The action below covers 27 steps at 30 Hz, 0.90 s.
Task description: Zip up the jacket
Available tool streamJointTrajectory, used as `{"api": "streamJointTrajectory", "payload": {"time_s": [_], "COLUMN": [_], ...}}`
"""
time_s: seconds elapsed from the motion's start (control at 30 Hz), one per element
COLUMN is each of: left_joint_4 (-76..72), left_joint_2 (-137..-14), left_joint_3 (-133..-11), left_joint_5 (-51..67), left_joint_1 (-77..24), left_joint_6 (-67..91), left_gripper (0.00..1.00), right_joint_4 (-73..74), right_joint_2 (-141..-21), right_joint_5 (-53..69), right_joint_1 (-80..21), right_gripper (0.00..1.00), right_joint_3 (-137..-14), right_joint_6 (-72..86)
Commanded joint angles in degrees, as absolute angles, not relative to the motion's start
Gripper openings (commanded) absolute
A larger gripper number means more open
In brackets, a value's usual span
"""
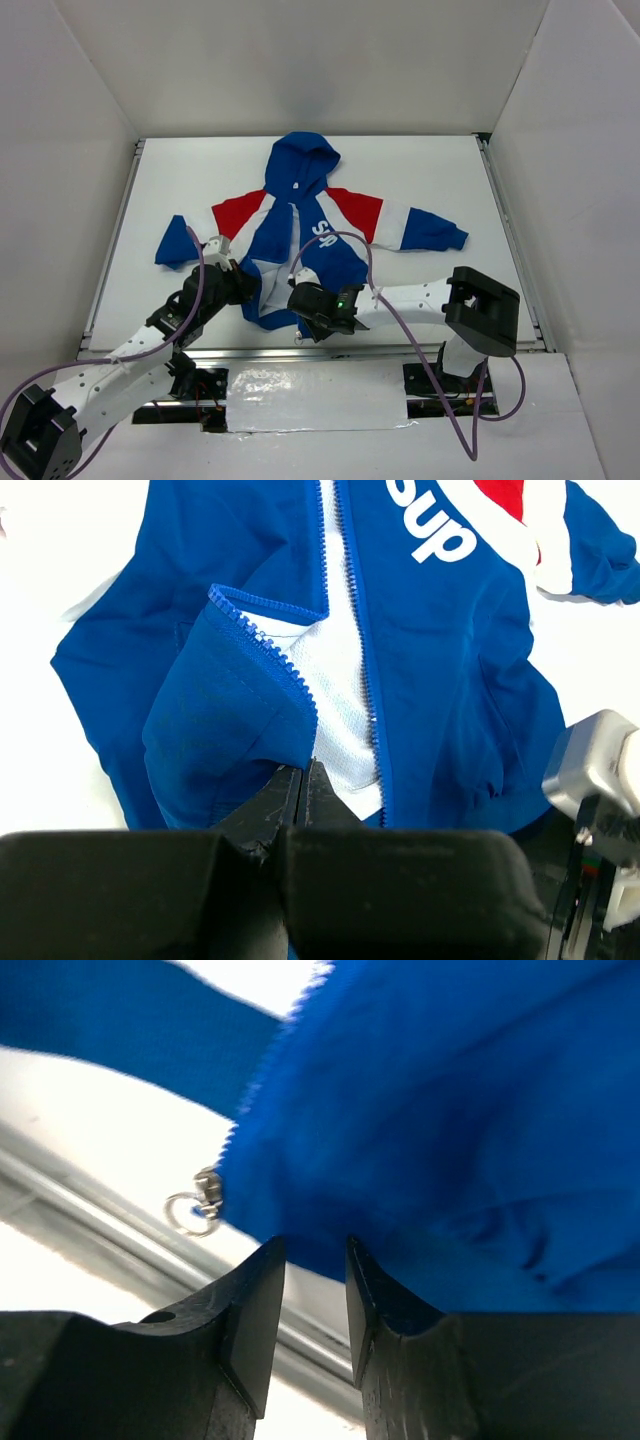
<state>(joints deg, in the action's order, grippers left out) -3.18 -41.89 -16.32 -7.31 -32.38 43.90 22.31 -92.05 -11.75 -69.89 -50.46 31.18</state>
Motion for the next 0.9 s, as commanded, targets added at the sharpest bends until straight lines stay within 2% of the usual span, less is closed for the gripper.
{"api": "streamJointTrajectory", "payload": {"time_s": [0.0,0.1,0.13,0.3,0.63,0.87], "left_joint_4": [-5.36,-5.62,-5.8,-5.8,-5.8,-5.89], "left_joint_2": [-41.31,-41.31,-41.48,-42.01,-41.48,-41.66], "left_joint_3": [-17.14,-17.14,-17.14,-17.58,-17.14,-17.14], "left_joint_5": [-6.42,-6.07,-5.98,-5.54,-5.19,-5.01], "left_joint_1": [-32.26,-32.26,-32.26,-32.26,-32.26,-32.26], "left_joint_6": [43.86,43.86,43.86,43.77,43.86,43.77], "left_gripper": [0.0,0.0,0.0,0.0,0.0,0.0], "right_joint_4": [24.52,24.43,24.52,25.14,25.58,23.73], "right_joint_2": [-89.39,-89.47,-89.65,-92.02,-97.21,-97.29], "right_joint_5": [-18.19,-18.98,-18.98,-19.42,-20.22,-15.12], "right_joint_1": [-70.66,-71.19,-71.28,-72.24,-73.56,-74.79], "right_gripper": [0.39,0.4,0.49,0.49,0.15,0.16], "right_joint_3": [-52.29,-53.17,-53.61,-56.69,-60.29,-61.26], "right_joint_6": [30.58,30.41,30.06,29.62,32.52,32.08]}}
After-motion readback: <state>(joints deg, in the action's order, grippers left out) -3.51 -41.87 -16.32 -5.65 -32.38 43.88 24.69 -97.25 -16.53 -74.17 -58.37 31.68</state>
